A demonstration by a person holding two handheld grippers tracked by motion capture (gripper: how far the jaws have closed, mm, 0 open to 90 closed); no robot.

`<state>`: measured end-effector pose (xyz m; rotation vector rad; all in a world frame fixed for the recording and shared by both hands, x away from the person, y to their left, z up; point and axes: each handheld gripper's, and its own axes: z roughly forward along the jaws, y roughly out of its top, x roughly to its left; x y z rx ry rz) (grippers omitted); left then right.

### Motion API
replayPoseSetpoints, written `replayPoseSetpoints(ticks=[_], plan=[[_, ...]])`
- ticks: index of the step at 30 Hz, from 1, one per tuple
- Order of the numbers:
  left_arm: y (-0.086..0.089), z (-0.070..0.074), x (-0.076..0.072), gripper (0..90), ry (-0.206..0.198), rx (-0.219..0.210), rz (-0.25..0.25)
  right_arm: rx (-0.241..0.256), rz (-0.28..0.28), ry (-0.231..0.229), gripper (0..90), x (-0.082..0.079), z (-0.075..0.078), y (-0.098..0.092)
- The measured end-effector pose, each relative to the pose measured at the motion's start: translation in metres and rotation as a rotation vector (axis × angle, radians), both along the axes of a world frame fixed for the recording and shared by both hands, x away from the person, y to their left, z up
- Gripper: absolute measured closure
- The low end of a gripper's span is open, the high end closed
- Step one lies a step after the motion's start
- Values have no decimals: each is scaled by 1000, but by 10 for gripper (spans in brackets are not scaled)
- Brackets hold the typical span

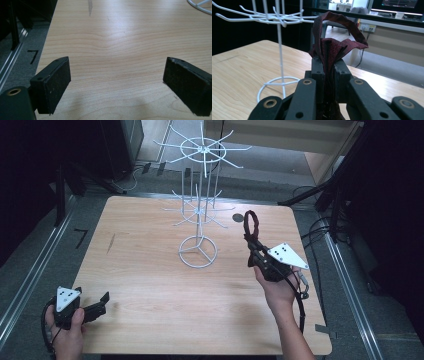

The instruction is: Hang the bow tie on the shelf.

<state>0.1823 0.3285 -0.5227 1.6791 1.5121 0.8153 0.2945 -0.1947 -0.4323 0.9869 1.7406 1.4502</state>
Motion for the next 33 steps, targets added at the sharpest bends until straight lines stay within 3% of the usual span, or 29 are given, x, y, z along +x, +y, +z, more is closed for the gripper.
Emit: replayPoseSetpoints(ticks=[25, 33], plan=[[1, 0, 0, 84, 3, -1, -2, 18, 64, -35, 822, -5, 4, 33], [1, 0, 0, 84, 3, -2, -2, -6, 90, -44, 822, -7, 1, 44]])
